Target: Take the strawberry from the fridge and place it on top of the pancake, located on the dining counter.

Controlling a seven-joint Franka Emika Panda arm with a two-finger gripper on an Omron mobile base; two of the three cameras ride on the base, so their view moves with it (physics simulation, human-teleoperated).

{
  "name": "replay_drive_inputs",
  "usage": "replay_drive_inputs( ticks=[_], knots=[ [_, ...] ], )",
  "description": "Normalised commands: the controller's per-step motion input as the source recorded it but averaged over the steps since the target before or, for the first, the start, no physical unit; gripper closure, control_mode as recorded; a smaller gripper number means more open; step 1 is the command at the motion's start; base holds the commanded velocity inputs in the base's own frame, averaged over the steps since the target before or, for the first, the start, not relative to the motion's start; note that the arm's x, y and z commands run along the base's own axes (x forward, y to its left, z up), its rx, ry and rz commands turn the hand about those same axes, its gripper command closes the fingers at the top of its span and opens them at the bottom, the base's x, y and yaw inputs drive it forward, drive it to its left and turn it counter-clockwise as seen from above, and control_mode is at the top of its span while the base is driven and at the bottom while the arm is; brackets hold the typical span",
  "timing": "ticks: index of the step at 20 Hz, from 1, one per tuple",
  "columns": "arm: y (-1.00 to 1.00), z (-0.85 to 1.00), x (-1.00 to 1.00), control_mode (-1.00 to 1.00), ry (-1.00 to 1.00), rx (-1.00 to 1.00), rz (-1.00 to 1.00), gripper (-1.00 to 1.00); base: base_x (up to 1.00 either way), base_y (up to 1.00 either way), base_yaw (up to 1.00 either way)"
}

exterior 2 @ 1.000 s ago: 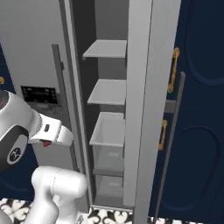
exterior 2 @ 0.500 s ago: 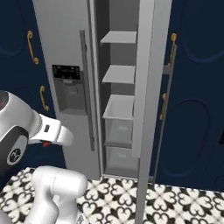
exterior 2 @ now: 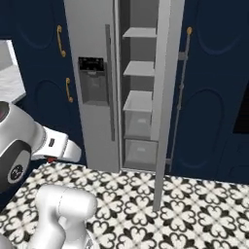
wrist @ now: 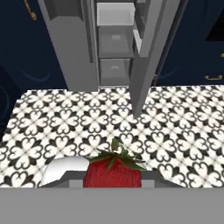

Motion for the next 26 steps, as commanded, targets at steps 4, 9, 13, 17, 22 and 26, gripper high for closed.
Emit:
replay_drive_inputs(
  ticks=[4,9,13,17,22,26],
  knots=[
    [0.0,0.0,0.0,1.0,0.0,0.0,0.0,1.0,-0.11,-0.81,-0.59],
    [0.0,0.0,0.0,1.0,0.0,0.0,0.0,1.0,-0.02,-0.53,-0.77],
    [0.0,0.0,0.0,1.0,0.0,0.0,0.0,1.0,-0.01,-0.54,-0.81],
    [0.0,0.0,0.0,1.0,0.0,0.0,0.0,1.0,0.0,-0.65,-0.83],
    [0.0,0.0,0.0,1.0,0.0,0.0,0.0,1.0,0.04,-0.81,-0.77],
    [0.0,0.0,0.0,1.0,0.0,0.0,0.0,1.0,0.18,-0.9,-0.68]
  ],
)
